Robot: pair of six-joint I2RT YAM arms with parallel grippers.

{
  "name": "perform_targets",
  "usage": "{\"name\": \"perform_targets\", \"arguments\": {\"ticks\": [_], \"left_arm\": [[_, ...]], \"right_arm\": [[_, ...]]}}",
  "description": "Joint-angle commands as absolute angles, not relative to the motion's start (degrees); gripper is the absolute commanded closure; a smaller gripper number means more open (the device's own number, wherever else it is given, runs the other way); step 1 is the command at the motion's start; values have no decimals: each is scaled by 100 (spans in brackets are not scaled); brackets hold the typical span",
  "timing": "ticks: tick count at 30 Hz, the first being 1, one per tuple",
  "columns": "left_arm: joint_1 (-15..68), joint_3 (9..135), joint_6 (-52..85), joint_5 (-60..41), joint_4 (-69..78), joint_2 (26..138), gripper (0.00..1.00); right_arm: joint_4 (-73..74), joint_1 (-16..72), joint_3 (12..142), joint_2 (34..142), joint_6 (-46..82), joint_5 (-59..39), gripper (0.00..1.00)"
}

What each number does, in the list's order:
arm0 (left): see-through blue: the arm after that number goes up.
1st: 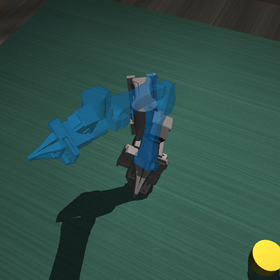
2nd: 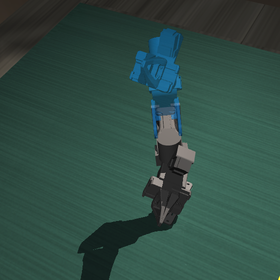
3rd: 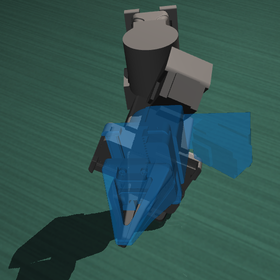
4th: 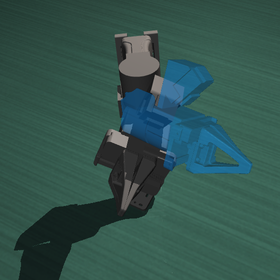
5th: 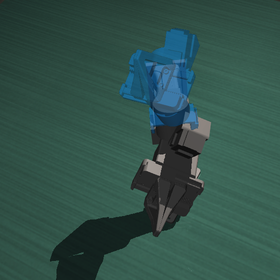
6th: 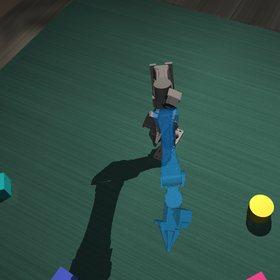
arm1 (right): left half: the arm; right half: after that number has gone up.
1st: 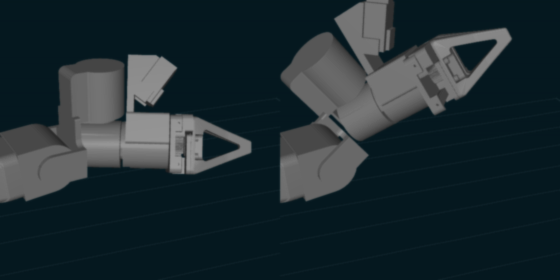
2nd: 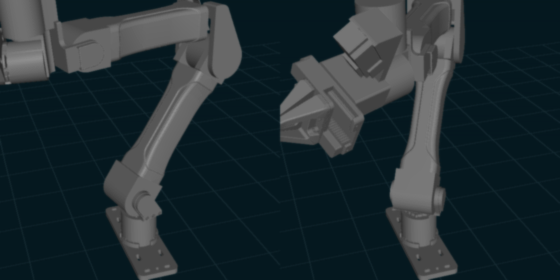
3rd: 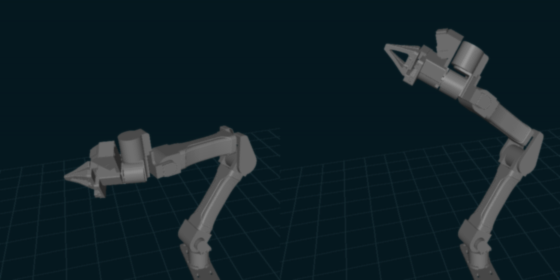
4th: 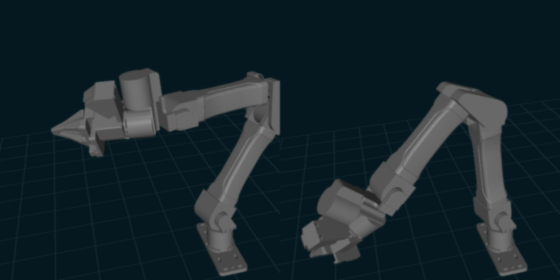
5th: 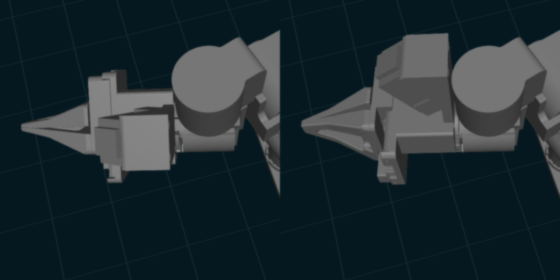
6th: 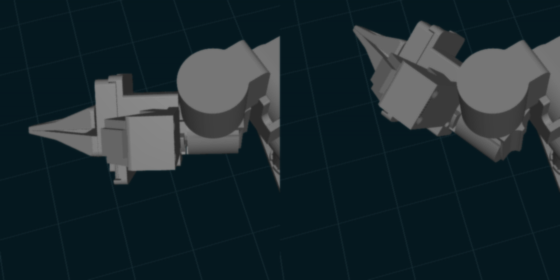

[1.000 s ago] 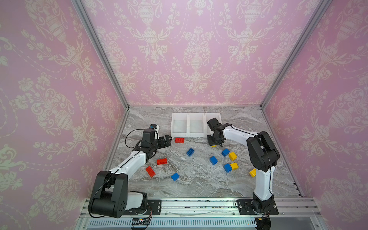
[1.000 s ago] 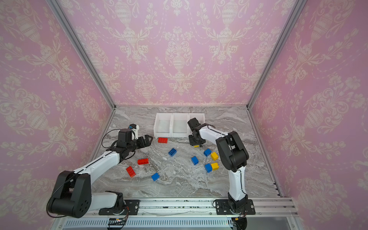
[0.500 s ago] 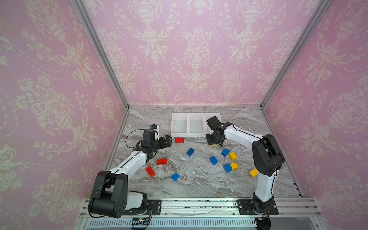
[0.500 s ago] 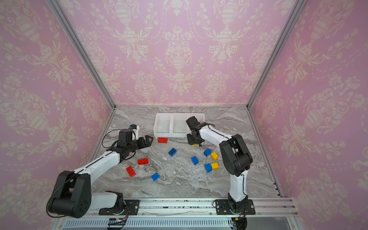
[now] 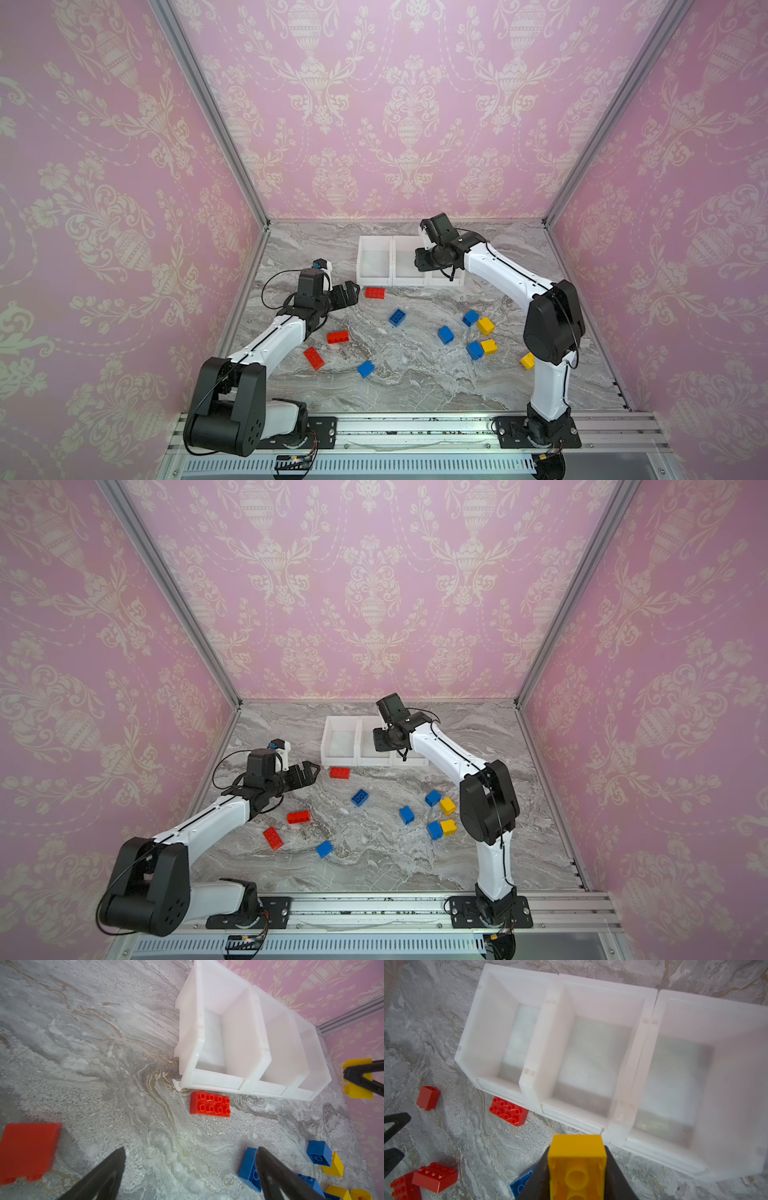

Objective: Sort the legos into containers by color
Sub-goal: 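Lift the yellow brick over the middle compartment and open the right gripper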

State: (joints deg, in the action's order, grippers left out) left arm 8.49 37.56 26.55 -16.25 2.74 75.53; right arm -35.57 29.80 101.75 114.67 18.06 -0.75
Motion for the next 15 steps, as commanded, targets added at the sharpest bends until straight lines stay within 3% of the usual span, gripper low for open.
{"name": "perform_targets", "arguments": {"ticks": [1, 15], "left_arm": [[904, 3731, 2760, -1789, 360, 7538, 1], [920, 3647, 2843, -1689, 361, 7484, 1]], "right_arm": [[-3678, 3034, 10706, 11977, 1872, -115, 73], [-4093, 3032, 12423, 13360, 1828, 76, 71]]}}
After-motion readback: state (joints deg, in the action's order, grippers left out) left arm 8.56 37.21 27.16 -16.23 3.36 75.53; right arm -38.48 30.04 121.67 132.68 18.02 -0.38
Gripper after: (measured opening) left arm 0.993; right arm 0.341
